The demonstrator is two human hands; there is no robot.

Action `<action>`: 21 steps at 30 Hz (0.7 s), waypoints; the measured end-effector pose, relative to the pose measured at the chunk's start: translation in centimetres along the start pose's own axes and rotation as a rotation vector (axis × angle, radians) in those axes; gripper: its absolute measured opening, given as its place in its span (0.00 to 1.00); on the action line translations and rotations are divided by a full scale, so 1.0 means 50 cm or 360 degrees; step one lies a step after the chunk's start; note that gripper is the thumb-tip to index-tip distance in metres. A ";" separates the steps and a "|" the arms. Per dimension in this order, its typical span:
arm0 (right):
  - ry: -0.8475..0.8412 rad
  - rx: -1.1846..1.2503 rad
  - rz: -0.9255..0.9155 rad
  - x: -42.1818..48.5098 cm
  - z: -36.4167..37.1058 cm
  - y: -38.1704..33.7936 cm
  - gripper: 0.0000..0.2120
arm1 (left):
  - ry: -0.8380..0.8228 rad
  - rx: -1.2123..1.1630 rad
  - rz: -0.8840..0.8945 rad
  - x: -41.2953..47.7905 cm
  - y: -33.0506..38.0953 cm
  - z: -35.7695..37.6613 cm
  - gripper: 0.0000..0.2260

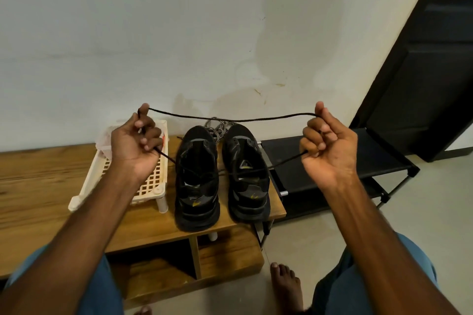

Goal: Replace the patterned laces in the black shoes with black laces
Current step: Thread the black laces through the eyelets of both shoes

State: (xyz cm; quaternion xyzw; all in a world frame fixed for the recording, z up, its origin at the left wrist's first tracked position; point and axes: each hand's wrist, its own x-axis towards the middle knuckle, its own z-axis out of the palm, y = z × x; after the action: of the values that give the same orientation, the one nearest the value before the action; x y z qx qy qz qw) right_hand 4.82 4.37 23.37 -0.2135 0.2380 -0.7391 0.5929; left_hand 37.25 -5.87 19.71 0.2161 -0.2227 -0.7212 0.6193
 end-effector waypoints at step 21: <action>0.0114 -0.0150 -0.0289 0.001 -0.024 -0.037 0.17 | 0.0148 0.0211 0.0148 0.055 0.074 -0.066 0.08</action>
State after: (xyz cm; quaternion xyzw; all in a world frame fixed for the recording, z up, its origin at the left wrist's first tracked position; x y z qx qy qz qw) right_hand 2.67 4.77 23.52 -0.2353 0.2731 -0.7850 0.5038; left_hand 41.78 -9.26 19.13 0.2794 -0.2509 -0.6646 0.6460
